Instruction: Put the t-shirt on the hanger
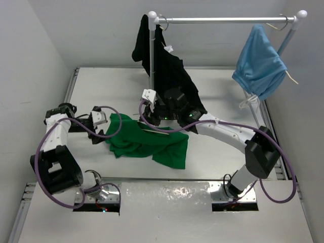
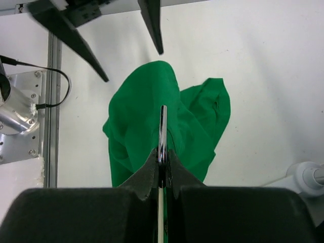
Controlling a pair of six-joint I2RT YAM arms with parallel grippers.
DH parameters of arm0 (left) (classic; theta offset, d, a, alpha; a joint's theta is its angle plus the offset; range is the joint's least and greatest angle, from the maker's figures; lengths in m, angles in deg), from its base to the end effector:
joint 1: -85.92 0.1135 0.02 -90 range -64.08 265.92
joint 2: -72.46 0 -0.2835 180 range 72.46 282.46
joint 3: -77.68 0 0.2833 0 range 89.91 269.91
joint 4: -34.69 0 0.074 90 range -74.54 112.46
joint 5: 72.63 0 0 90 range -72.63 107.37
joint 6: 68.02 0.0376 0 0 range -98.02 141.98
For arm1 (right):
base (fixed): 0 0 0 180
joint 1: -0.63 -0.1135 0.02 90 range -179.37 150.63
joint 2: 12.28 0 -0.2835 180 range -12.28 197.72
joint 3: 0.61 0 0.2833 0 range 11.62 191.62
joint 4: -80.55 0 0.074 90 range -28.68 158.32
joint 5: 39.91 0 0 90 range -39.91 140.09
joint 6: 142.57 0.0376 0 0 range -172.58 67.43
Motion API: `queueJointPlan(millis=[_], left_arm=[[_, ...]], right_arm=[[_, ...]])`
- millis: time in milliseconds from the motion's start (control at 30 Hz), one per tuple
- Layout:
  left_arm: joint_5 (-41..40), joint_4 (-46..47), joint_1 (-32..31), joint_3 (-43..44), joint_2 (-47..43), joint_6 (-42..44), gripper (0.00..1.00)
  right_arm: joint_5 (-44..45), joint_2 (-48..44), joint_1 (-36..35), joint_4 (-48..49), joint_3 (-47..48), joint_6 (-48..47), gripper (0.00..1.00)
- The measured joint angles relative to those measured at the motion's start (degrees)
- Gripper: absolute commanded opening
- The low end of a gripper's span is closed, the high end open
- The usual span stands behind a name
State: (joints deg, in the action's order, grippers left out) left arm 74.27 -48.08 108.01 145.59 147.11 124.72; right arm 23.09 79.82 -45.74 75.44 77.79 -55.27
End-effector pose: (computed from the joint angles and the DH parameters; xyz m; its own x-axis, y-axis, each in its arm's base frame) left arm 0.2223 0.0562 0.2591 0.0105 0.5791 -0.8152 0.9476 0.2546 0.1931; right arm 0.2687 0.3067 0.2951 -0.1779 -0.2474 -0.9524 -0.9509 0.2924 0.1016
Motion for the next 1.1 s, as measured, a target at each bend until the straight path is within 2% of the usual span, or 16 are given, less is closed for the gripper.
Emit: queueJointPlan(millis=[100,167,267,333,400,467,500,533,567,600,933,1100], left_arm=[[1.9,4.3,-0.3,-0.2,2.9,-5.3,0.74],[2.5,9.1,-0.3,-0.4,4.2,-10.8,0.63],[2.7,15.8,-0.8,-1.0,4.8,-18.1,0.58],[2.5,19.9,-2.1,-1.9,4.7,-22.9,0.49],[1.6,24.4,-4.3,-3.5,4.7,-28.2,0.47],[0.7,27.6,-6.5,-4.7,4.7,-32.8,0.39],[0.5,28.4,-7.4,-4.9,4.7,-34.6,0.34],[0.3,29.1,-8.0,-4.9,4.7,-36.0,0.18],[0.2,29.7,-8.4,-4.9,4.7,-37.3,0.06],[0.0,30.1,-8.6,-4.9,4.7,-38.4,0.01],[-8.3,35.2,-6.1,-4.9,4.8,-46.7,0.0],[-7.8,34.0,-5.3,-3.9,5.7,-47.8,0.0]], right_arm=[[0.1,-0.7,-0.1,-1.0,0.0,-0.5,0.0],[0.1,-0.9,-0.2,-1.6,0.0,-0.7,0.0],[0.2,-1.1,-0.2,-2.1,0.0,-1.0,0.0],[0.2,-1.1,-0.2,-2.6,0.0,-1.2,0.0],[0.2,-1.2,-0.2,-3.0,0.0,-1.4,0.0],[0.2,-1.2,-0.3,-3.3,0.0,-1.5,0.0],[0.3,-1.3,-0.3,-3.4,0.0,-1.6,0.0],[0.5,-1.3,-0.2,-3.6,0.0,-1.8,0.0],[0.8,-1.3,-0.3,-3.7,0.0,-1.9,0.0],[1.2,-1.3,-0.3,-3.9,0.0,-2.1,0.0],[4.0,-4.0,0.5,-8.6,-0.2,-5.2,0.0],[5.0,-8.4,2.5,-8.9,-3.6,-6.3,0.0]])
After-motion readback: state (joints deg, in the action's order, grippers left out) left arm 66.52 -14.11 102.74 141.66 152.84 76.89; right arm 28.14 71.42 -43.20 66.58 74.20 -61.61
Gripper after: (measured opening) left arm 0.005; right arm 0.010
